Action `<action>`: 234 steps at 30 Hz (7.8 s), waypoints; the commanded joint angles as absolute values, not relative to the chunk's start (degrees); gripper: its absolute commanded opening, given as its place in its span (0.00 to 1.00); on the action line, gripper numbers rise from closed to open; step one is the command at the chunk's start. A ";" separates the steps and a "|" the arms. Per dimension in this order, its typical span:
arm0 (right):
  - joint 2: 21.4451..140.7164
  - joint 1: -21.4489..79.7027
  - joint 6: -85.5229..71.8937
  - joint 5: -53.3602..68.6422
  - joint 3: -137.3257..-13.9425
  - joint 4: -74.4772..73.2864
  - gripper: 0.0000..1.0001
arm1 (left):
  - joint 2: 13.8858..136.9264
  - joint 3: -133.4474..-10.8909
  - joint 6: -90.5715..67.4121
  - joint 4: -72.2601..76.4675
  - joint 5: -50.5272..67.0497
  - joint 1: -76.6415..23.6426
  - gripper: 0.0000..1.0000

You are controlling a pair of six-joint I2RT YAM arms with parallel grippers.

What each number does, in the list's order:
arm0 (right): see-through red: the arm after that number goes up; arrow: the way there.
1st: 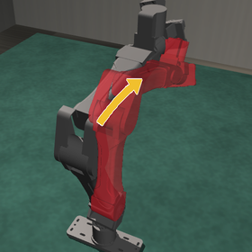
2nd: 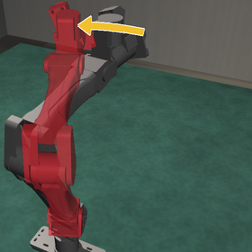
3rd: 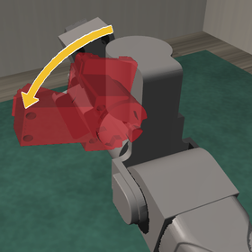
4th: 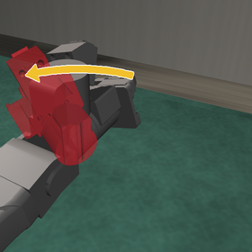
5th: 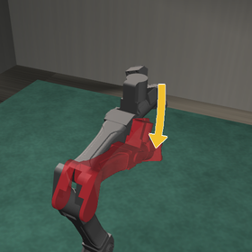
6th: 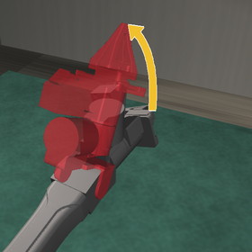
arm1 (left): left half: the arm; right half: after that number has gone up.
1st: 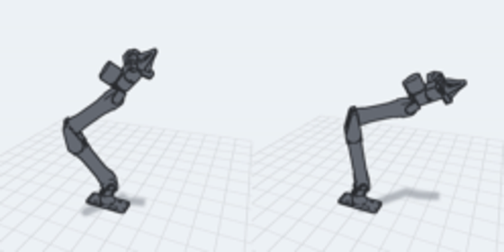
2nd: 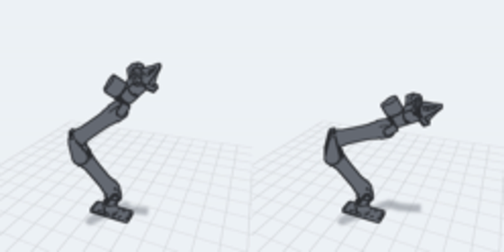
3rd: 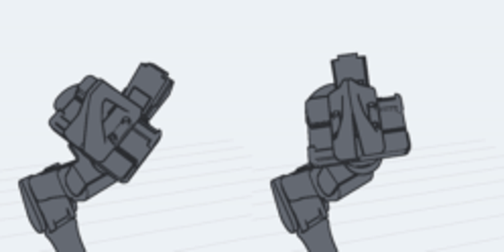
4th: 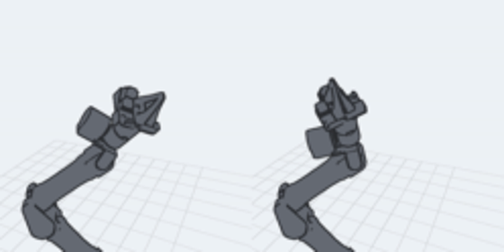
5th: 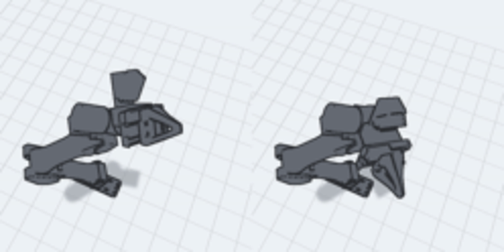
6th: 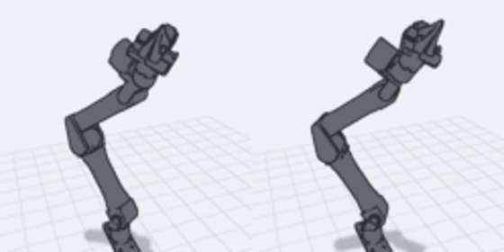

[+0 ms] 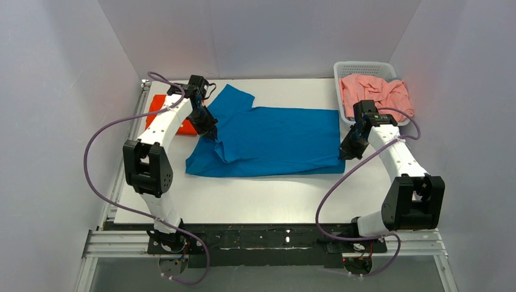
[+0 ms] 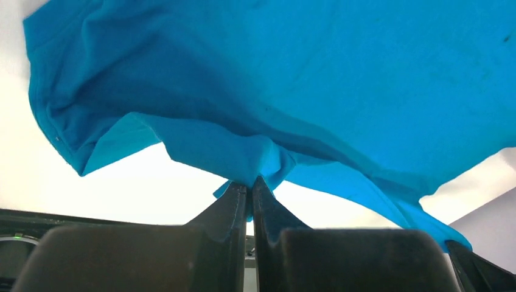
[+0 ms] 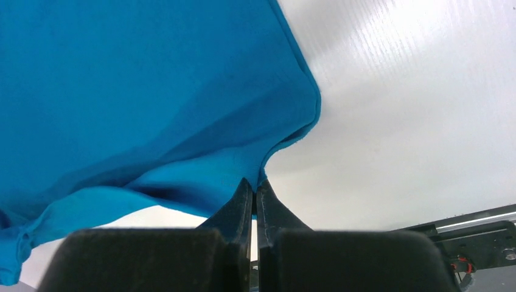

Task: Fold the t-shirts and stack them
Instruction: Fold the flattened tshirt in 1/3 of the way, then grab the side of the flattened tshirt furthest away from the robot with both arms

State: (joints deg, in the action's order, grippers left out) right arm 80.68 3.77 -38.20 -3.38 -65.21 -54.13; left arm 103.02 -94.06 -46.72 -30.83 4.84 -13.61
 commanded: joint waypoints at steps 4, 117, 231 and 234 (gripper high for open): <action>85.65 2.55 -34.14 -0.46 -70.08 -50.93 0.01 | 109.15 -102.24 -43.75 -39.84 -2.86 -12.98 0.00; 98.15 15.21 -32.08 5.19 -60.88 -28.84 0.85 | 124.34 -91.80 -38.07 -6.51 7.92 -10.45 0.98; 57.16 14.03 -36.78 -4.76 -45.40 -40.18 0.97 | 143.70 -126.93 -10.60 -22.47 -13.11 -15.94 0.00; 61.29 13.81 -37.50 -7.26 -49.04 -41.31 0.97 | 142.24 -126.83 -10.48 -22.50 -12.50 -15.92 0.00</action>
